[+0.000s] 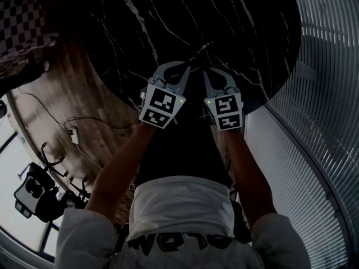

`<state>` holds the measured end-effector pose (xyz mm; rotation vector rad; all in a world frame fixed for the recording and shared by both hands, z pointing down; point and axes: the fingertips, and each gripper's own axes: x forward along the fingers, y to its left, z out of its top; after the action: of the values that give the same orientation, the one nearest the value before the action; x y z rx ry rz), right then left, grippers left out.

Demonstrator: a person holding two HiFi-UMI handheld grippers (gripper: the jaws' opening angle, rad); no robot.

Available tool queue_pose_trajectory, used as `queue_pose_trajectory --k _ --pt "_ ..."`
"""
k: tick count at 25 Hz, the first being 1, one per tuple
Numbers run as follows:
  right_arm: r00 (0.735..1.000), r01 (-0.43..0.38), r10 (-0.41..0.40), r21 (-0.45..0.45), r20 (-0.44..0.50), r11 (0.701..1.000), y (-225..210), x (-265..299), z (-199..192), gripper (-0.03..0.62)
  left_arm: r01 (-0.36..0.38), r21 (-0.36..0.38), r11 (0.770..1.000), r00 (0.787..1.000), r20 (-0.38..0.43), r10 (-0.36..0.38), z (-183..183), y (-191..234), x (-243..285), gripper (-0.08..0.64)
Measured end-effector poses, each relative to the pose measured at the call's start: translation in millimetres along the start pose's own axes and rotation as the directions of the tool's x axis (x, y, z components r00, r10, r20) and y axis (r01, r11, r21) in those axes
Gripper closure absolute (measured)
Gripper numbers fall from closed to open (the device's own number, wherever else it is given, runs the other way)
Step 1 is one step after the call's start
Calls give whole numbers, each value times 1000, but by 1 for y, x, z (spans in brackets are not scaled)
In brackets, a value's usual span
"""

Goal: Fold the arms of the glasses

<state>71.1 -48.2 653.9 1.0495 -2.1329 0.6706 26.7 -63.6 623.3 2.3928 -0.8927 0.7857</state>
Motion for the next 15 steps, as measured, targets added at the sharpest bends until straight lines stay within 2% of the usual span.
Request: queue_pose_trajectory --k 10,15 --pt "1000 -28 28 -11 14 1000 18 8 9 589 40 17 999 999 -7 -40 -2 -21 2 552" --pt "1000 -12 12 -15 18 1000 14 1 9 589 23 12 1000 1000 -10 -23 -3 -18 1 552"
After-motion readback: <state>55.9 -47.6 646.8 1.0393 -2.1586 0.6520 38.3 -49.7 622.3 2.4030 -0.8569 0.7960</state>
